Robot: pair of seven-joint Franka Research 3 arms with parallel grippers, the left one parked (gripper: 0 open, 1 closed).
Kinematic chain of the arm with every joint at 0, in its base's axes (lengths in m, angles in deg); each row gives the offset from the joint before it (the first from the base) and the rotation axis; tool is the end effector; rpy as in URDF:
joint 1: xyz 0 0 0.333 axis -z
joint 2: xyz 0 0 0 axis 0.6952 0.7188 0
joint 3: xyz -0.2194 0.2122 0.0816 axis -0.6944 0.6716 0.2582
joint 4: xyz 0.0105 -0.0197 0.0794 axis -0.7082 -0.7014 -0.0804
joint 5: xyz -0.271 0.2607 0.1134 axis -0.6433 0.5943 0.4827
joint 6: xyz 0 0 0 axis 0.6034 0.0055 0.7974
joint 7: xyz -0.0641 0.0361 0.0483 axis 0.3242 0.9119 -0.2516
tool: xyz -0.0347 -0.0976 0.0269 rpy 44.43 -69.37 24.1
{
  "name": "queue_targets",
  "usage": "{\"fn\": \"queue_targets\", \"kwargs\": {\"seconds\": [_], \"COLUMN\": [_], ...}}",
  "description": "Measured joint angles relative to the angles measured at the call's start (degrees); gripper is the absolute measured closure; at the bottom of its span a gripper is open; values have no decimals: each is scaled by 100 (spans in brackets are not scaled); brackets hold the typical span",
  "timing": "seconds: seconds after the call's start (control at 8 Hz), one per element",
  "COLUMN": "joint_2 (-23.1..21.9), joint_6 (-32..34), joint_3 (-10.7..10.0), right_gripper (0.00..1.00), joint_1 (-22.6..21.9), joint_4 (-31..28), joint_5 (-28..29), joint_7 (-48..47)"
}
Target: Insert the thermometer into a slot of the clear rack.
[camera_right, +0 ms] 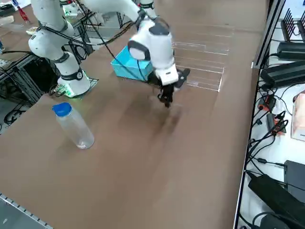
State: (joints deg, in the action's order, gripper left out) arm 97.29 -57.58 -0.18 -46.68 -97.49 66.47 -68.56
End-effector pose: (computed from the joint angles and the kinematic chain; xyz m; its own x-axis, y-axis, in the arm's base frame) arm 0.6214 -0.0213 0.2849 0.9963 -0.0800 0.0309 -0.0786 -0.9959 -0.0443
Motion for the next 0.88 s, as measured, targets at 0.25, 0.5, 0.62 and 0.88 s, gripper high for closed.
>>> {"fn": "queue_targets", "kwargs": {"seconds": [0.25,0.5,0.62,0.88], "joint_2": [-333,-403,-386,-327], "joint_6": [569,601,566,241], "joint_3": [10,34,43,43], "right_gripper": [78,78,78,78], "joint_1": [-204,-650,-922,-1324], "joint_4": [352,532,598,630], "joint_5": [12,18,18,17], "joint_7": [-146,-930,-1308,-1799]}}
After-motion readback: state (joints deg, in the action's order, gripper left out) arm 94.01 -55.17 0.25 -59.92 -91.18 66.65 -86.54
